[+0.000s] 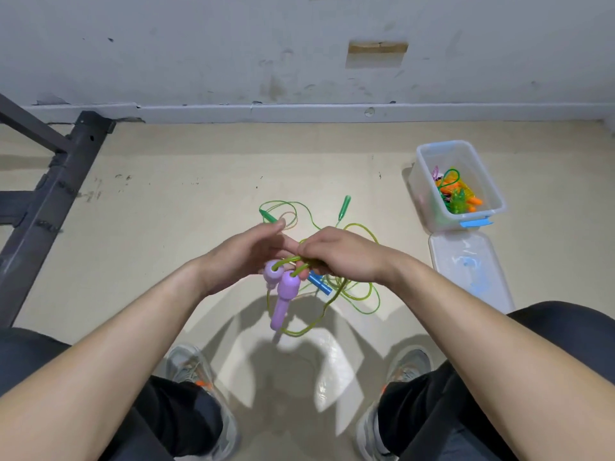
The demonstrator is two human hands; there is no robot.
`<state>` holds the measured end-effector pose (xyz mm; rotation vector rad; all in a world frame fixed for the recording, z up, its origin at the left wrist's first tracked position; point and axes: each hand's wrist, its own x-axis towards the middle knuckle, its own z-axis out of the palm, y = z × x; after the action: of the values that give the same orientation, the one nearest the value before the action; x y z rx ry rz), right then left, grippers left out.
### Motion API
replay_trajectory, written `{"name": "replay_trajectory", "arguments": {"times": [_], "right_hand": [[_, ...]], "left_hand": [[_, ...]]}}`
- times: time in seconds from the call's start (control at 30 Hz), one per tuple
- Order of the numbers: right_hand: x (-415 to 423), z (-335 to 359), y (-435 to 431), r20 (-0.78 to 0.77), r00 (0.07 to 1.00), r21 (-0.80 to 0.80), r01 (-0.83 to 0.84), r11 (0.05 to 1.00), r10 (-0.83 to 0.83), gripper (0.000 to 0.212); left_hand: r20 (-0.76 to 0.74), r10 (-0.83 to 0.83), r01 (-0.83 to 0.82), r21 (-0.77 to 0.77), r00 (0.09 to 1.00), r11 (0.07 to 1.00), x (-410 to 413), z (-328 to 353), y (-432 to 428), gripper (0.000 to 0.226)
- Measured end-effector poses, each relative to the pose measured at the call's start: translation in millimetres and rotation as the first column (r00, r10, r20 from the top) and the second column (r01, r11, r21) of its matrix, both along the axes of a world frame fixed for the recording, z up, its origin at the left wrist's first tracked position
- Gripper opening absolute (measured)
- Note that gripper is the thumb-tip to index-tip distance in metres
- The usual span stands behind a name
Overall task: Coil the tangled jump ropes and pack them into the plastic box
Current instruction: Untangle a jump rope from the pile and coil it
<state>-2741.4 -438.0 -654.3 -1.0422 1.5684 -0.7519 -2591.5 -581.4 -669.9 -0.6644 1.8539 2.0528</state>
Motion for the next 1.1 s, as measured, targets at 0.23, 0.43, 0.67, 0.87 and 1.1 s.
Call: {"name": "replay_trajectory", "arguments": {"times": [0.23, 0.43, 0.67, 0.87, 1.1], "right_hand": [[-14.2, -13.7, 0.4, -0.026, 0.976, -0.198, 0.209, 0.958, -0.218, 0.009], [-17.6, -23.1, -1.4, -0.149, 0.955, -0.248, 0.214, 0.945, -0.256, 0.024], [-19.0, -25.1, -0.4, -0.261, 0.946, -0.174, 0.15, 0.973, -0.193, 0.03], [-16.7, -28.7, -2.8, -0.261, 0.951, -0.163, 0.126, 0.979, -0.166, 0.033], [-27.9, -20.4, 0.2, -0.25, 0.968, -0.035, -0.024, 0.999, 0.014, 0.034]], "left_hand": [[-0.046, 0.203, -0.189, 0.215, 0.978, 0.958, -2.6, -9.1, 23.7, 0.037], [0.033, 0.328, -0.321, 0.323, 0.944, 0.89, -1.5, -17.6, 35.8, 0.032], [0.108, 0.305, -0.323, 0.339, 0.946, 0.884, -0.6, -20.4, 35.9, 0.041], [0.095, 0.325, -0.336, 0.392, 0.941, 0.856, -0.1, -20.4, 39.8, 0.036], [0.041, 0.199, -0.201, 0.349, 0.979, 0.915, 4.3, -27.8, 43.5, 0.028]]}}
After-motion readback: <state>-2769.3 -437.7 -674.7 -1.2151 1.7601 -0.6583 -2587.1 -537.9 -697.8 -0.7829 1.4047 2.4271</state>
